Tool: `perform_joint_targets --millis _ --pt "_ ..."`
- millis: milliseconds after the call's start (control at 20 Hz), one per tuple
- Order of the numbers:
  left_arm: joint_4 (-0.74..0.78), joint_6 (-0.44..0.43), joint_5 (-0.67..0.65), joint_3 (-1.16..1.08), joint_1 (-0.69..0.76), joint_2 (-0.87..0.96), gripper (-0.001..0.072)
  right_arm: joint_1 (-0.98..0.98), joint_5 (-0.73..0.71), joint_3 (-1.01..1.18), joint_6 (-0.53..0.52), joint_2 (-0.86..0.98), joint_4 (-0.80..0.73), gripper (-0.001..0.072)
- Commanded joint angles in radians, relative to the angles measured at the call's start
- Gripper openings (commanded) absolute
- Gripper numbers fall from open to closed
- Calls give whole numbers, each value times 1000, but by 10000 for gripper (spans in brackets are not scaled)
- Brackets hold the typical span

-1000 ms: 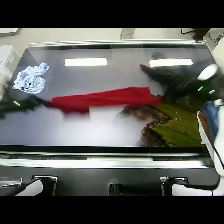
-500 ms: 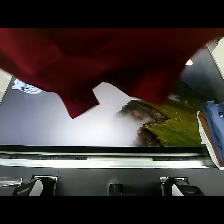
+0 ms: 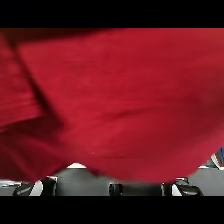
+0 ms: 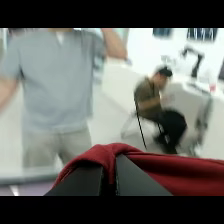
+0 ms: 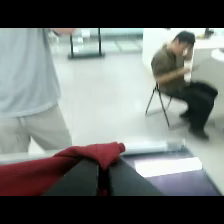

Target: Fold the clothes and pants, and hang the long-sleeved shirts on hangers.

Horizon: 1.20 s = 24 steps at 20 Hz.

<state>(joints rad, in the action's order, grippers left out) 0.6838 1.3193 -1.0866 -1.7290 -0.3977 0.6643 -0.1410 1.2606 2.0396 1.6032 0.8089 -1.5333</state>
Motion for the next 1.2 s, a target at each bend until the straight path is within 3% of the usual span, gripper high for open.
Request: perform_joint_targets --millis 0,50,150,350,450,650,750,1150 --pt "18 47 -239 129 11 122 24 1 360 -66 34 172 -7 32" --pt "32 46 -231 235 33 163 24 1 428 -138 29 246 -5 31" --pt "72 42 -150 475 112 247 24 2 410 -353 8 384 27 31" --pt "75 0 168 790 273 505 25 2 111 -681 19 631 145 31" --pt "40 -27 238 765 302 674 25 2 -19 -655 33 753 219 31" --pt "-121 -175 298 568 306 891 25 2 -400 -543 2 848 313 31" --pt "-119 -176 349 478 315 941 25 2 -564 -531 34 855 321 32" --pt "-129 -137 645 438 428 1058 25 1 -626 -531 142 971 318 32"
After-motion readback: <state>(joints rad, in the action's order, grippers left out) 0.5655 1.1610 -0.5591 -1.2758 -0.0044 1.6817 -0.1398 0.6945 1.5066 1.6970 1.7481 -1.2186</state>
